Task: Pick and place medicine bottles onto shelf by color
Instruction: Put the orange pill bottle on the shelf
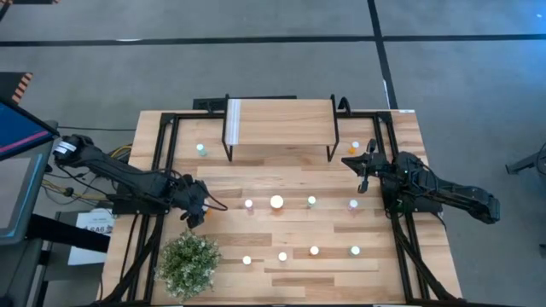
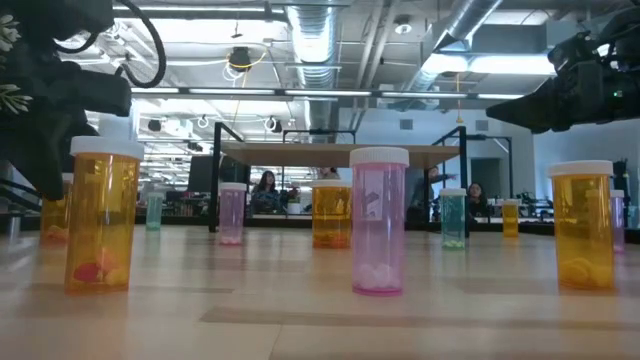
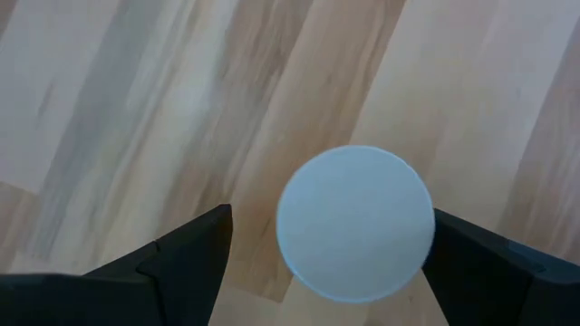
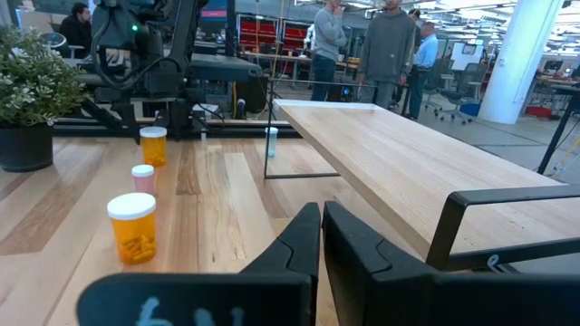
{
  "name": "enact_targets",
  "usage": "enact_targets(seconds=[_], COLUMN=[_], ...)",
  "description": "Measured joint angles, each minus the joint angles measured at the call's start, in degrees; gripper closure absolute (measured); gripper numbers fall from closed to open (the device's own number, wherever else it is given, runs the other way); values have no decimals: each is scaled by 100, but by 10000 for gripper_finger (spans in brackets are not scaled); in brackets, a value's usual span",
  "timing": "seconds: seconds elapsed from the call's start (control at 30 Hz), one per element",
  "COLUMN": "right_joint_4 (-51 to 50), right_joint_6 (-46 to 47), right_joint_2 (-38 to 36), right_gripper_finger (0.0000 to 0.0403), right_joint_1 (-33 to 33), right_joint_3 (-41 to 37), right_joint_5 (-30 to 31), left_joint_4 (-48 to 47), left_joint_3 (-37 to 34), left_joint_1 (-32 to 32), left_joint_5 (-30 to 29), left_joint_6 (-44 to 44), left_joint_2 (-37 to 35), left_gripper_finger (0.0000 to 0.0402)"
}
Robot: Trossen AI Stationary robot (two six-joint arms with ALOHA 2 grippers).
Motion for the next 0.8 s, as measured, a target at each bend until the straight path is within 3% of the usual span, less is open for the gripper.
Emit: enact_targets(seconds=[0.13,0.5,0.6,0.8], right_joint_4=[1,2,1,2], right_joint_6=[0,0,0,-1], right_joint_2=[0,0,0,0], right_gripper_finger=[360,360,360,360], right_joint_1=[0,0,-2,0], right_joint_3=[0,0,0,0], right_joint_5=[-1,0,0,0], left_joint_4=[45,88,85,-33], left_joint_3=[0,0,2,318], left_joint_1=[0,0,0,0], left_joint_5=[10,-3,-2,-309], left_joint_6=[0,44,44,233], left_joint_2=[-14,-14,-50,-310], left_gripper_finger=[111,231,234,202])
